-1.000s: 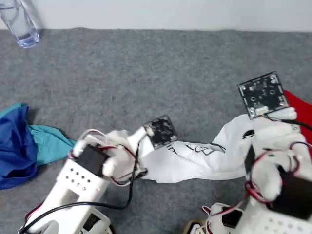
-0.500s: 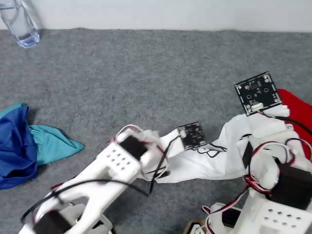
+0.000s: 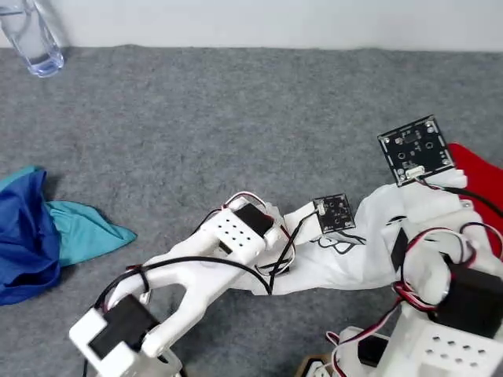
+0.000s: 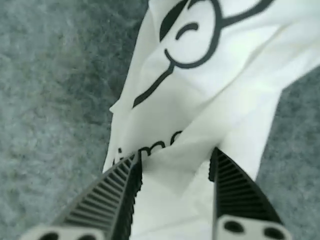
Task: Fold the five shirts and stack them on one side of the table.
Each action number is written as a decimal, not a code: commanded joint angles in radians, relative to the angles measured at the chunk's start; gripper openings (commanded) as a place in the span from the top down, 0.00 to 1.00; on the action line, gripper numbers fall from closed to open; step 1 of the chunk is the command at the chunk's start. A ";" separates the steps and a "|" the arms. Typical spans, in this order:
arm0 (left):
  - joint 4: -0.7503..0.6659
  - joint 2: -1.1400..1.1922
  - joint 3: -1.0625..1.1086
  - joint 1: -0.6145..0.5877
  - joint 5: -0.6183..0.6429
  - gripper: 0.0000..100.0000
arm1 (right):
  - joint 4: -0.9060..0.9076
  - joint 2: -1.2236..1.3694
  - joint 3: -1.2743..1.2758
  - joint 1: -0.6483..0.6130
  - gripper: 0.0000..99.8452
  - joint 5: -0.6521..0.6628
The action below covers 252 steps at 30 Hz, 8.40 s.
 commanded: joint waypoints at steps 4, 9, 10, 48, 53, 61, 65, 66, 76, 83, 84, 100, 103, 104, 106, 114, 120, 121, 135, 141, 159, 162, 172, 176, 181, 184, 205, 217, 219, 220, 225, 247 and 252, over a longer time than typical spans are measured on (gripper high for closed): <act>-0.025 0.026 -0.039 0.006 -0.008 0.83 | 0.024 -0.007 -0.005 0.007 0.99 0.009; -0.017 0.011 -0.045 0.006 -0.008 0.87 | 0.022 -0.007 -0.008 0.007 0.99 0.009; -0.017 -0.002 -0.042 0.006 -0.008 0.87 | 0.022 -0.007 -0.008 0.008 0.99 0.009; 0.520 -0.879 -0.259 -0.519 -0.226 0.99 | -0.143 -0.007 -0.311 0.045 0.99 0.000; 0.516 -0.937 -0.443 -0.583 -0.124 0.99 | -0.189 -0.007 -0.485 0.045 0.99 0.000; 0.482 -0.945 -0.700 -0.724 0.012 0.99 | -0.297 -0.007 -0.660 0.045 0.99 -0.041; 0.466 -0.945 -0.773 -0.792 0.018 0.99 | -0.346 -0.007 -0.763 0.045 0.99 -0.041; 0.470 -0.945 -0.785 -0.796 0.018 0.99 | -0.361 -0.007 -0.786 0.045 0.99 -0.041; 0.582 -0.947 -0.964 -0.829 0.020 0.99 | -0.406 -0.012 -0.904 0.045 0.99 -0.032; 0.746 -0.959 -1.090 -0.825 0.018 0.99 | -0.272 -0.125 -0.896 0.038 0.99 -0.003; 0.746 -0.976 -1.084 -0.825 0.017 0.99 | -0.254 -0.136 -0.896 0.038 0.99 -0.003; 0.543 -1.341 -0.394 -0.825 -0.020 0.99 | -0.042 0.018 -0.829 0.039 0.99 -0.063; 0.430 -1.341 -0.255 -0.825 -0.020 0.99 | -0.110 0.087 -0.721 0.039 0.99 -0.077; 0.384 -1.341 -0.208 -0.825 -0.020 0.99 | -0.145 0.105 -0.677 0.039 0.99 -0.089; 0.282 -1.339 -0.101 -0.821 -0.020 0.99 | -0.223 0.139 -0.580 0.039 0.99 -0.097; -0.051 -1.221 0.200 -0.787 -0.057 0.99 | -0.582 0.223 -0.176 -0.039 0.99 -0.097; -0.178 -0.947 0.131 -0.763 -0.054 0.99 | -0.863 0.228 0.058 -0.102 0.99 -0.095; -0.195 -0.899 0.108 -0.763 -0.054 0.99 | -0.911 0.228 0.089 -0.111 0.99 -0.094; -0.255 -0.308 -0.332 -0.726 -0.054 0.99 | -1.170 0.526 0.006 -0.163 0.99 -0.098; -0.252 -0.126 -0.513 -0.709 -0.054 0.99 | -1.162 0.725 -0.212 -0.168 0.99 -0.153; -0.250 0.021 -0.673 -0.812 -0.058 0.99 | -1.167 0.949 -0.453 -0.294 0.99 -0.169; -0.247 0.018 -0.671 -0.813 -0.063 0.99 | -1.148 0.947 -0.451 -0.289 0.99 -0.166; -0.031 0.023 -0.638 -0.809 -0.224 0.99 | -0.680 0.834 -0.453 -0.214 0.99 -0.160; 0.048 0.023 -0.575 -0.801 -0.302 0.99 | -0.476 0.805 -0.453 -0.199 0.99 -0.140; 0.083 0.021 -0.487 -0.813 -0.336 0.99 | -0.289 0.782 -0.451 -0.165 0.99 -0.138; 0.083 0.021 -0.430 -0.813 -0.362 0.99 | -0.205 0.766 -0.451 -0.137 0.99 -0.138; -0.308 0.023 -0.410 -0.806 -0.232 0.99 | -0.357 0.421 0.055 -0.136 0.99 -0.089; -0.692 0.140 -0.400 -0.786 -0.316 0.99 | -0.438 0.415 0.106 -0.102 0.99 -0.081; -0.628 0.135 -0.348 -0.801 -0.390 0.99 | -0.412 0.412 0.153 -0.104 0.99 -0.057; -0.594 0.129 -0.323 -0.809 -0.430 0.99 | -0.398 0.410 0.178 -0.107 0.99 -0.035; -0.514 0.058 -0.165 -0.848 -0.540 0.99 | -0.386 0.410 0.299 -0.107 0.99 -0.012; -0.514 -0.313 0.369 -0.878 -0.652 0.98 | -0.068 0.343 0.387 -0.111 0.99 0.058; -0.480 -0.313 0.369 -0.878 -0.644 0.97 | 0.010 0.240 0.388 -0.160 0.99 0.054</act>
